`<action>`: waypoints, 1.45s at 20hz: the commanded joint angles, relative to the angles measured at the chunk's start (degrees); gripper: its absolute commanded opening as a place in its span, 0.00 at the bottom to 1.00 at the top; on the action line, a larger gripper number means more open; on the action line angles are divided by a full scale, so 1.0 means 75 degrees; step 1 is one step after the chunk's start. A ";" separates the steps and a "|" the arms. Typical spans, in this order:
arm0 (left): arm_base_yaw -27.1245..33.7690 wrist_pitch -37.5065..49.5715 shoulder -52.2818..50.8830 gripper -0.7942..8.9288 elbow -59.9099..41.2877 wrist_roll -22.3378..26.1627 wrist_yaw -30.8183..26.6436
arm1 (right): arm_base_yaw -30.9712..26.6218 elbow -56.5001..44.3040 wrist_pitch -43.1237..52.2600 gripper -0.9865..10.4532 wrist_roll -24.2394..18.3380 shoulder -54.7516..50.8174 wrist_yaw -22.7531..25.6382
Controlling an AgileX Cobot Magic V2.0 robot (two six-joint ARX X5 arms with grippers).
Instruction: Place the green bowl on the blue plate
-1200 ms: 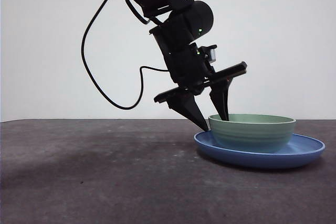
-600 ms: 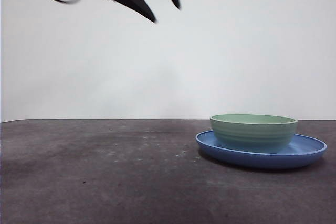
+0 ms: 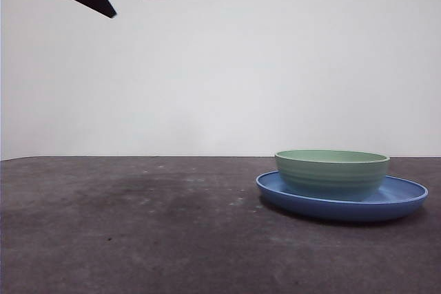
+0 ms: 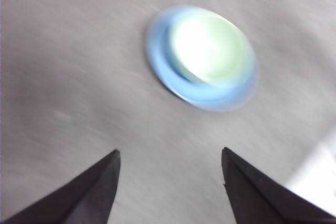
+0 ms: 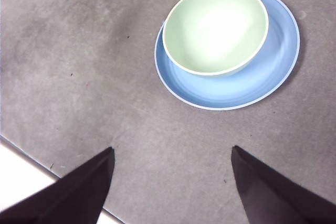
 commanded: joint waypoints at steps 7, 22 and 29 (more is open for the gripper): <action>-0.0047 -0.0187 -0.1682 0.40 -0.1189 0.0726 0.1518 | 0.0017 0.0160 0.0047 0.40 0.0192 0.0032 0.0012; -0.0047 -0.0248 -0.1676 0.40 -0.1189 0.0726 0.1518 | -0.0586 0.0157 0.1591 0.39 0.1376 0.1967 0.2060; -0.0047 -0.0259 -0.1676 0.40 -0.1189 0.0734 0.1518 | -0.1005 0.0157 0.3048 0.39 0.1186 0.4637 0.1122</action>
